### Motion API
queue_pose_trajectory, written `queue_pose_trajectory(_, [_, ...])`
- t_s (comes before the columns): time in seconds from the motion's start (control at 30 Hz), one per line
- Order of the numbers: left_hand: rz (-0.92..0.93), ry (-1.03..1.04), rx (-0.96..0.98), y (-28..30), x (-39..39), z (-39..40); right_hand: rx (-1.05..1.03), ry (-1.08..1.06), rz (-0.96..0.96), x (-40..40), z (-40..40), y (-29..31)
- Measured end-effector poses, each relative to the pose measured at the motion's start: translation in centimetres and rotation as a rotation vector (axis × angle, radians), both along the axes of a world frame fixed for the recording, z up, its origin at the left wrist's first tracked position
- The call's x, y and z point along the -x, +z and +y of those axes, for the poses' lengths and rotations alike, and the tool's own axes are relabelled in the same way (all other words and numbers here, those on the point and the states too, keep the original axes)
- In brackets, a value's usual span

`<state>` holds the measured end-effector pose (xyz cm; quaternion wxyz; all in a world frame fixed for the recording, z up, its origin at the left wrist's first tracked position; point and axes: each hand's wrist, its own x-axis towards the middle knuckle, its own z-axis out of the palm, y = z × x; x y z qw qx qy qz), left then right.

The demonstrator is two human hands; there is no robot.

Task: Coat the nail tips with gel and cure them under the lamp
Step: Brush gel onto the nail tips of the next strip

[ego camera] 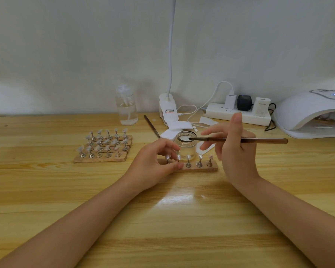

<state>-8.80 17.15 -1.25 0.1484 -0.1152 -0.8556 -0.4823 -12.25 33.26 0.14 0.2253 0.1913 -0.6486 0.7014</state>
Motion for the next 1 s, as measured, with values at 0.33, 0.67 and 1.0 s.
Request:
queue_pose_trajectory(0.33, [-0.05,-0.011,0.027,-0.1,-0.2,-0.1,-0.386,-0.007,0.3,0.8,1.1,0.1])
queue_pose_trajectory(0.67, [-0.021,-0.033,-0.012,-0.5,-0.1,-0.5,-0.896,-0.03,0.588,1.2,1.3,-0.6])
queue_pose_trajectory(1.0, [0.002,-0.019,0.047,-0.6,-0.2,-0.5,-0.904,0.003,0.583,1.4,0.9,-1.0])
